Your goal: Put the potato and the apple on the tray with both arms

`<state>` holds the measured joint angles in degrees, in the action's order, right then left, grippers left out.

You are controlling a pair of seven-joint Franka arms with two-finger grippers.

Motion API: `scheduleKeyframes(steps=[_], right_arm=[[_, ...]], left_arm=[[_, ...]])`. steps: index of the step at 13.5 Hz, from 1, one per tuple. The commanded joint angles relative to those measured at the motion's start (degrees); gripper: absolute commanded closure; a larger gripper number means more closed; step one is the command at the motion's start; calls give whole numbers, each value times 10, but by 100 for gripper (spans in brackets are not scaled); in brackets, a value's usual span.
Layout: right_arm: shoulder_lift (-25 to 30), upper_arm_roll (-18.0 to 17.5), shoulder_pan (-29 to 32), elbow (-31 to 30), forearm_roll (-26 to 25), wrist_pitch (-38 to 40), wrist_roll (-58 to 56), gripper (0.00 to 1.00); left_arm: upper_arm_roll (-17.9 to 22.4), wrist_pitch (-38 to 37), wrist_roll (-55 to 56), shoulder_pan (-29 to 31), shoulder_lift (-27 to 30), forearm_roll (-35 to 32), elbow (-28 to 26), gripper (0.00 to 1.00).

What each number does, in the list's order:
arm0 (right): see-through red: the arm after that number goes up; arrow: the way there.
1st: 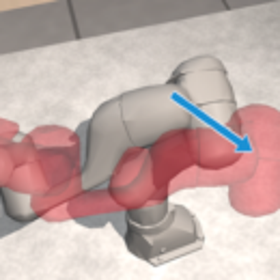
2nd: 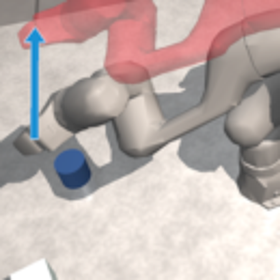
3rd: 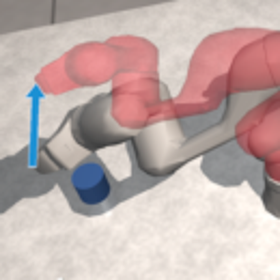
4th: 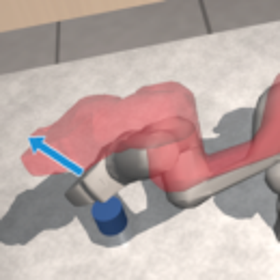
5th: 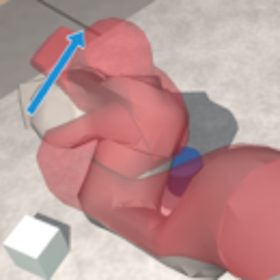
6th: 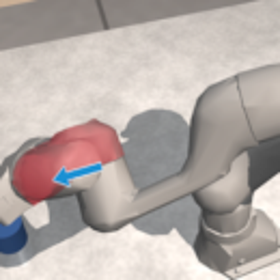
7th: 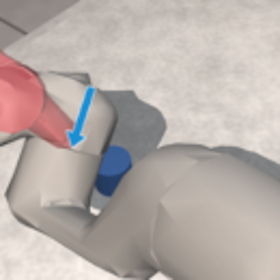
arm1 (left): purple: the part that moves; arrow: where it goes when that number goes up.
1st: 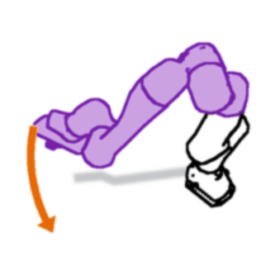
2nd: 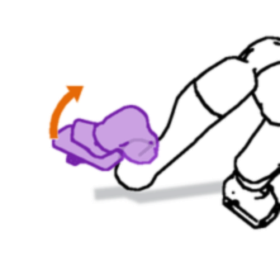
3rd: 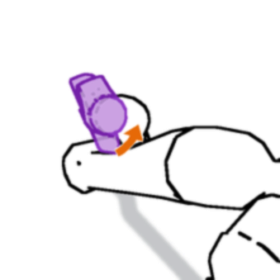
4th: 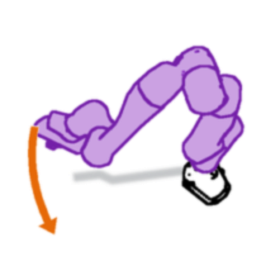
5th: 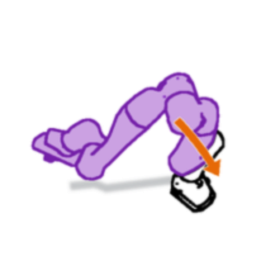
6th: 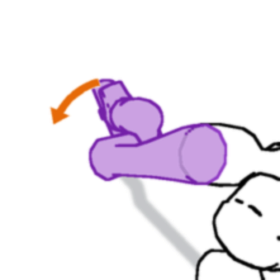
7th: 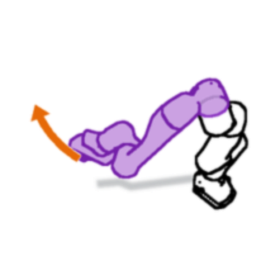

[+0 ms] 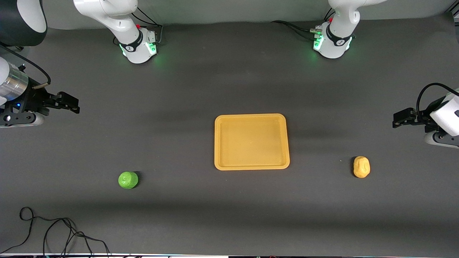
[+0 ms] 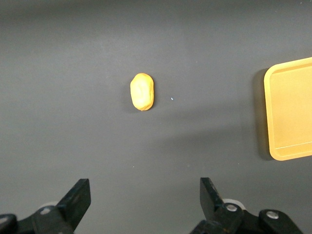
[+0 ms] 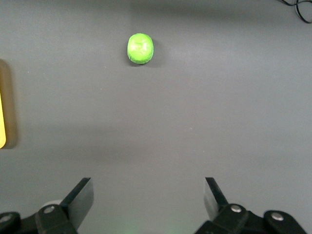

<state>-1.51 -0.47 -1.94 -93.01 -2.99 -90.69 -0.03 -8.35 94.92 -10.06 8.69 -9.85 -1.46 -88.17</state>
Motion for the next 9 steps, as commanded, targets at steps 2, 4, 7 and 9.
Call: scheduleKeyframes(steps=[2,4,7,9], right_arm=[[19,25,2,-25,52,3,-4,0],[23,30,-3,-31,60,-5,-3,0],[5,30,-2,-10,60,-30,-3,0],[-54,29,-3,64,60,-32,-2,0]], left_arm=[[2,3,-3,0,-3,4,4,0],[2,2,-3,0,-3,4,4,0],[2,2,-3,0,-3,4,4,0],[2,2,-3,0,-3,4,-1,0]])
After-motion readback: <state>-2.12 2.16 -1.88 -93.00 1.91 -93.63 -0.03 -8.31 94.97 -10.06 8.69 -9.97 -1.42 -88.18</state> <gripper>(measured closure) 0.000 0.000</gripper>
